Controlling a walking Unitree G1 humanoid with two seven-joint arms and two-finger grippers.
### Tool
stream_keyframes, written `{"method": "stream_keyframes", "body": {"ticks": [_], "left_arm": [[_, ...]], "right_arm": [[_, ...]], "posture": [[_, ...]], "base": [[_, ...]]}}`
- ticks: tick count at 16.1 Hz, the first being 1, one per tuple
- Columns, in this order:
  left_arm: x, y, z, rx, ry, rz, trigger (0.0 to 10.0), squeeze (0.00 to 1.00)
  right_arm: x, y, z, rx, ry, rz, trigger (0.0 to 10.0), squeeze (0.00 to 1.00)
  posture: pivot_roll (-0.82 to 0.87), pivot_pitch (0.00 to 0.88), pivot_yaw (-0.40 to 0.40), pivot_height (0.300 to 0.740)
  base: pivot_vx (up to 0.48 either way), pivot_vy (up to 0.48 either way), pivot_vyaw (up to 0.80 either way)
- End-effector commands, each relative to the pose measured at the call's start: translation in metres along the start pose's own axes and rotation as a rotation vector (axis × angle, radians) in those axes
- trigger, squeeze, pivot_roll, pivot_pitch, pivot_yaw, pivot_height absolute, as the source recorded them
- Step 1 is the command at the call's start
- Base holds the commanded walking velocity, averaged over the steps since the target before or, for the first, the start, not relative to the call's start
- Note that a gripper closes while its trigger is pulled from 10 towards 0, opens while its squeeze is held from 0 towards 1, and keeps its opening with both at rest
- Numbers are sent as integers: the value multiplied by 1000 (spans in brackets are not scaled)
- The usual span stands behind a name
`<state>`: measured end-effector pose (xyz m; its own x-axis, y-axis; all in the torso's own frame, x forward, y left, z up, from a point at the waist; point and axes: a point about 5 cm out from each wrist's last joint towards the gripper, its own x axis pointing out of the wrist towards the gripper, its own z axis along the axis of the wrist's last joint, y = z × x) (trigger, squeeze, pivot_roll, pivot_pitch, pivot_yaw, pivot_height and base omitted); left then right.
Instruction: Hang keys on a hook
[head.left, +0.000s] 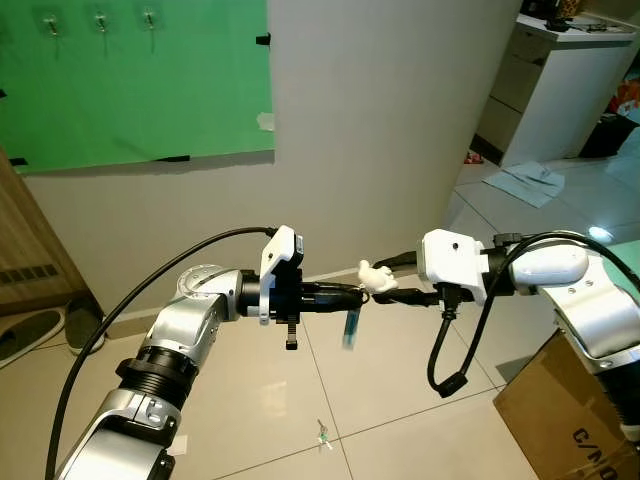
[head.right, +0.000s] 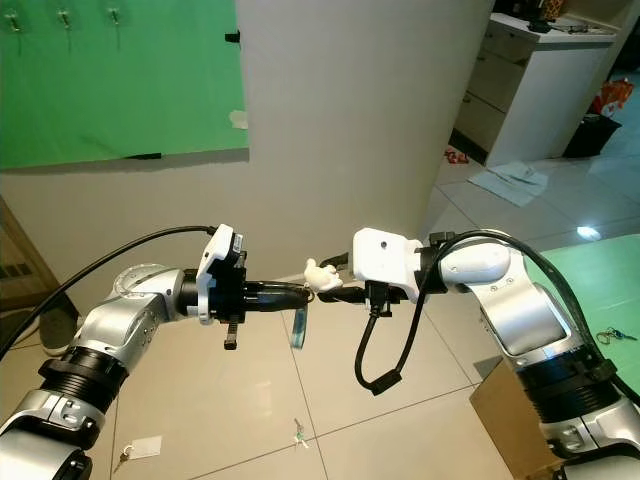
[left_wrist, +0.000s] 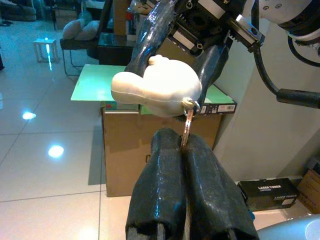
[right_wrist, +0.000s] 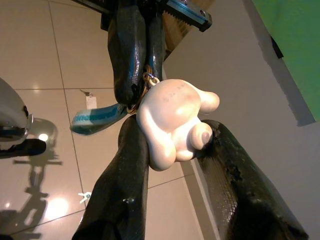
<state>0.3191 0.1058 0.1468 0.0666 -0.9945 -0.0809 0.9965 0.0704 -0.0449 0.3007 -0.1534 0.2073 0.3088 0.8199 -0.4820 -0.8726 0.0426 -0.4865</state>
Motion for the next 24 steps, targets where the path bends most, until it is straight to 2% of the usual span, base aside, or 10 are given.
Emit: {"method": "stream_keyframes", "body": {"ticks": [1,2,3,5,7,10,17,18,19,24], "left_arm": [[-1,-1,3,12,-4,-2,1490,0],[-1,-2,2,11,-3,-4,0,0],[-2,-2,2,11,0,-4,0,0],[-2,-1,2,14,7,6,8941,0],[-2,-1,2,14,7,6,10000,0],[-2,-1,1,7,6,-1,0,0],[-3,-1,2,-21,6,-6,0,0],[-3,-2,2,-21,4,-9,0,0],[-1,-3,4,-17,3,-18,0,0],[1,-6,4,-18,8,-34,0,0]], "right_arm": [[-5,-2,1,-6,2,-8,0,0],[-5,-2,0,-3,3,-8,0,0],[-5,-2,0,-1,4,-8,0,0],[-6,-3,-1,2,8,-10,0,0],[-7,-3,-2,4,11,-11,0,0],[-8,-3,-3,6,14,-12,0,0],[-8,-8,-6,59,15,-78,0,0],[-8,-12,-8,78,19,-116,4706,0],[-9,-18,-7,135,-22,-163,10000,1000],[-17,-36,-12,253,-96,-352,10000,1000]], "posture": [[-121,0,18,740],[-120,0,18,740],[-120,0,18,740],[-122,0,18,740],[-124,0,18,740],[-126,0,19,740],[-125,0,21,740],[-125,0,21,740],[-125,0,22,740],[-127,0,25,740]], "base": [[0,0,0],[0,0,0],[0,0,0],[0,0,0],[0,0,0],[0,0,0],[0,0,0],[0,0,0],[0,0,0],[0,0,0]]}}
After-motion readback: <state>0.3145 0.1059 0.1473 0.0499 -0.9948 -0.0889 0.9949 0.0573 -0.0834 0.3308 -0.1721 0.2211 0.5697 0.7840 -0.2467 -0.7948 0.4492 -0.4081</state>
